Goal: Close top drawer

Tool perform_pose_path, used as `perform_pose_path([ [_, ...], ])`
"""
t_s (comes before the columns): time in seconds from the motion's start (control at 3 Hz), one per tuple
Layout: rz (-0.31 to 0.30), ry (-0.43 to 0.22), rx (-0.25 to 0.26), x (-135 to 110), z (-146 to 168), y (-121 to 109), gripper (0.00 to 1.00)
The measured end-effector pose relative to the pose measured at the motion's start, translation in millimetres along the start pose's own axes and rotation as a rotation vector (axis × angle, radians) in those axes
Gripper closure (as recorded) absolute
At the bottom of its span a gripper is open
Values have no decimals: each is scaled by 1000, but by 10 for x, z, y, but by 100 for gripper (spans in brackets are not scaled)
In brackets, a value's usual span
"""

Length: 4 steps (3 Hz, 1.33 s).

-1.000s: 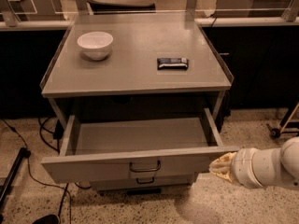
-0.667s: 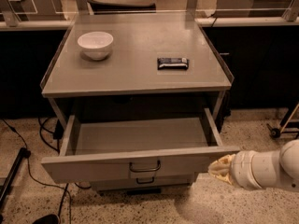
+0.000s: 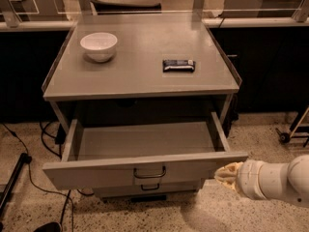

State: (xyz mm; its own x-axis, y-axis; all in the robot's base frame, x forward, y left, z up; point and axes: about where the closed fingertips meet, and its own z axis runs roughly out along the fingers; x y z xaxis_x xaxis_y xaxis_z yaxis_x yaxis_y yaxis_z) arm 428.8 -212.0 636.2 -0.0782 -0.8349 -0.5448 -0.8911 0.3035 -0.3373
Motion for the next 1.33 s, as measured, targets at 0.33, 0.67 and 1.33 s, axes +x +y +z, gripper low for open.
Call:
perform_pose_path([
  [0.33,-55,-51,73,-41,173,-88,100],
  [0.67,-104,-105,117,-145,347,-182,100],
  [1.33,-188,-209,166,-480,770,-447,100],
])
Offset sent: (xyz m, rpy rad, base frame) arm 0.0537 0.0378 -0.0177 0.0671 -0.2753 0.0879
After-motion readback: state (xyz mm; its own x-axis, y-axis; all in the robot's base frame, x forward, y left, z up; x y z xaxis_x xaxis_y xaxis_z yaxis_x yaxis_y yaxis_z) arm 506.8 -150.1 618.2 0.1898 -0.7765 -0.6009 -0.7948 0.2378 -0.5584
